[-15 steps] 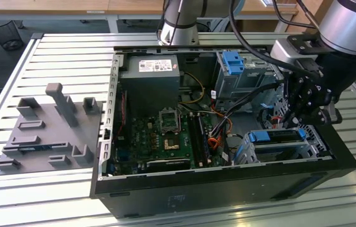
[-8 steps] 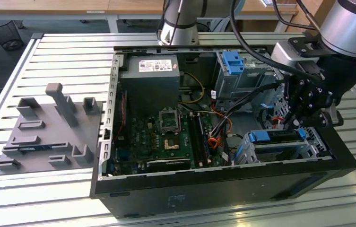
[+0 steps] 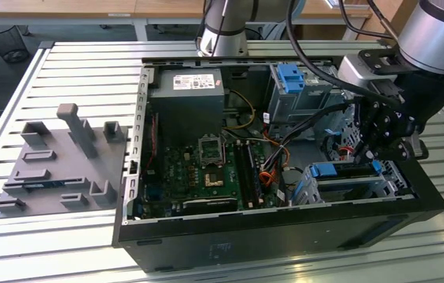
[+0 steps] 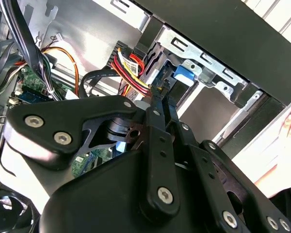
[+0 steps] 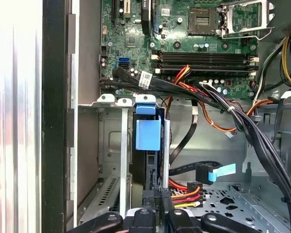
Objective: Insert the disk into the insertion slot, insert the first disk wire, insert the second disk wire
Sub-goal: 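Insert the first disk wire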
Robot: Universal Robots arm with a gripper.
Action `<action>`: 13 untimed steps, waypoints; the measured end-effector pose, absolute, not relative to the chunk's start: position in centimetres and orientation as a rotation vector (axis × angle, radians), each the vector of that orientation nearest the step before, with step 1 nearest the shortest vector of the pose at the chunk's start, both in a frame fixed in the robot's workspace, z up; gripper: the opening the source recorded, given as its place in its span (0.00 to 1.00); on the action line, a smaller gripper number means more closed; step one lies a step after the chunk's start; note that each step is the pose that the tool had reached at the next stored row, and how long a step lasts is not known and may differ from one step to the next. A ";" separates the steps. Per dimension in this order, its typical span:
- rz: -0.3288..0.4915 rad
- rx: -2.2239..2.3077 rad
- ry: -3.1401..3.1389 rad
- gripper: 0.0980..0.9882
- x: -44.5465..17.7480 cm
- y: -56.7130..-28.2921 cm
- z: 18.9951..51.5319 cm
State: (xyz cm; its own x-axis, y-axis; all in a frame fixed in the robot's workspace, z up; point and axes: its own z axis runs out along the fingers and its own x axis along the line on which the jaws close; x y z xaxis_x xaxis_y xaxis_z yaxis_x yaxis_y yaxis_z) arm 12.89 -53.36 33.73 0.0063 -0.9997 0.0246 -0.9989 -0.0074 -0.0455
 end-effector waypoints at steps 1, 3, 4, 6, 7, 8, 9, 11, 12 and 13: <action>-0.078 -2.217 2.202 0.08 12.9 -53.4 33.7; -0.079 -2.217 2.202 0.08 12.8 -53.4 33.7; -0.080 -2.217 2.202 0.08 12.8 -53.4 33.6; -0.080 -2.217 2.201 0.08 12.8 -53.4 33.6; -0.080 -2.217 2.201 0.08 12.8 -53.4 33.5; -0.080 -2.217 2.201 0.08 12.8 -53.4 33.5; -0.081 -2.217 2.201 0.08 12.8 -53.4 33.5; -0.081 -2.217 2.201 0.08 12.8 -53.4 33.4; -0.080 -2.216 2.201 0.08 12.8 -53.4 33.4; -0.080 -2.217 2.201 0.08 12.8 -53.4 33.4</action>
State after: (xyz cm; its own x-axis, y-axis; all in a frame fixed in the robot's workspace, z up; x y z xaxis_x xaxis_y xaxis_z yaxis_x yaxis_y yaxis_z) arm 12.78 -53.43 33.36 0.0064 -0.9997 0.0248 -0.9988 -0.0076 -0.0481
